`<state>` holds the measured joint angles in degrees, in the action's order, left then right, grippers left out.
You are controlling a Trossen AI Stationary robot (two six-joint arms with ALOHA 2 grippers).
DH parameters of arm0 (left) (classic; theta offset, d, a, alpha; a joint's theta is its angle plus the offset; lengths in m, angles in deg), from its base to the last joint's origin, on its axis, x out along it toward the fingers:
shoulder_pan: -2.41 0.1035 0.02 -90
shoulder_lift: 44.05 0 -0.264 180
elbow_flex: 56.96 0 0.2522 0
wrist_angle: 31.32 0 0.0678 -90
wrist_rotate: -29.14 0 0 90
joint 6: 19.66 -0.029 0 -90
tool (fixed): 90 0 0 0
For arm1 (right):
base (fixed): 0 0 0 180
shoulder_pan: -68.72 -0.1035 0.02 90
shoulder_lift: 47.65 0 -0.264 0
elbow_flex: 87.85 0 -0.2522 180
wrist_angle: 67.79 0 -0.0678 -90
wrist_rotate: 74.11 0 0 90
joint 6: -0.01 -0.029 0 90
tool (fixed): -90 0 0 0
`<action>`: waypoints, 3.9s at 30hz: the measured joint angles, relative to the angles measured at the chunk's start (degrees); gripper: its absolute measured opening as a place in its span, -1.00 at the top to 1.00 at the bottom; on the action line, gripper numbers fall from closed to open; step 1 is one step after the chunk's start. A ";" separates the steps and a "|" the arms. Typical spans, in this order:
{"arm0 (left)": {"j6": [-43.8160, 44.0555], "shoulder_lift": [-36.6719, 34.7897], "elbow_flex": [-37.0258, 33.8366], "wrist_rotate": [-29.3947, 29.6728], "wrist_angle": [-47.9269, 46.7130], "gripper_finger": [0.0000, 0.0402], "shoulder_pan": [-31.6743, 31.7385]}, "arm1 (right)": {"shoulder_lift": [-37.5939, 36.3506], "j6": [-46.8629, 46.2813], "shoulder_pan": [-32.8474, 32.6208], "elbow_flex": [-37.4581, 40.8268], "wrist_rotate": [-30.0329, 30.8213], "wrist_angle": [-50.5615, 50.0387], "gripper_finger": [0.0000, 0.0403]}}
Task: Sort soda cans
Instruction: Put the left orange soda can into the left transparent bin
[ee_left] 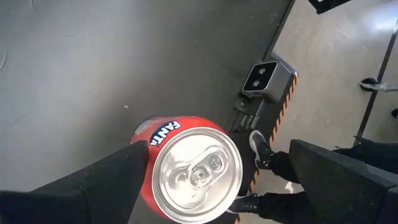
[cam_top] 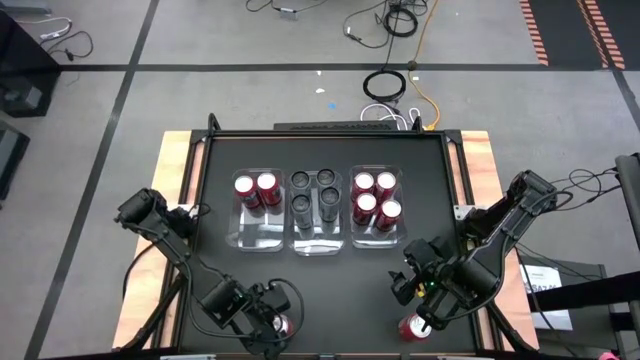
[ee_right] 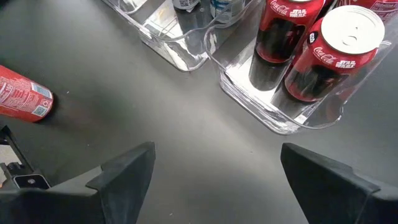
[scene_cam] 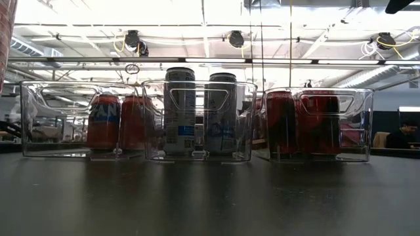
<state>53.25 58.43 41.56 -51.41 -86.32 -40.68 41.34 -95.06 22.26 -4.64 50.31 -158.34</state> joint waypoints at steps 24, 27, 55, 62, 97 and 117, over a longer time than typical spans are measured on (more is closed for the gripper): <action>-2.84 0.00 0.00 2.72 0.03 -0.99 -0.04 | 0.00 -1.31 0.00 0.00 0.00 0.26 -0.69; -4.32 0.65 0.00 2.80 0.09 -0.99 -0.36 | 0.00 -1.31 0.00 0.00 0.00 0.28 -0.69; -21.30 6.14 0.00 -0.05 -3.48 -0.98 -1.25 | 0.00 -1.75 -0.04 0.00 -0.21 0.75 -0.69; -21.31 6.14 0.00 -0.37 -3.39 -0.72 -1.27 | 0.00 -1.35 -0.04 0.00 -0.20 0.72 -0.69; -17.99 -4.96 -0.04 -0.30 -5.84 -0.66 8.34 | 0.00 3.23 -0.04 0.00 0.19 0.69 -0.69; -25.92 -30.16 -15.36 9.89 -32.44 -0.66 23.97 | -0.02 -6.49 1.36 -0.02 3.18 0.11 -0.69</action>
<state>27.33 28.26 26.20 -41.51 -118.75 -16.71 41.32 -101.55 23.62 -4.66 53.48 -158.23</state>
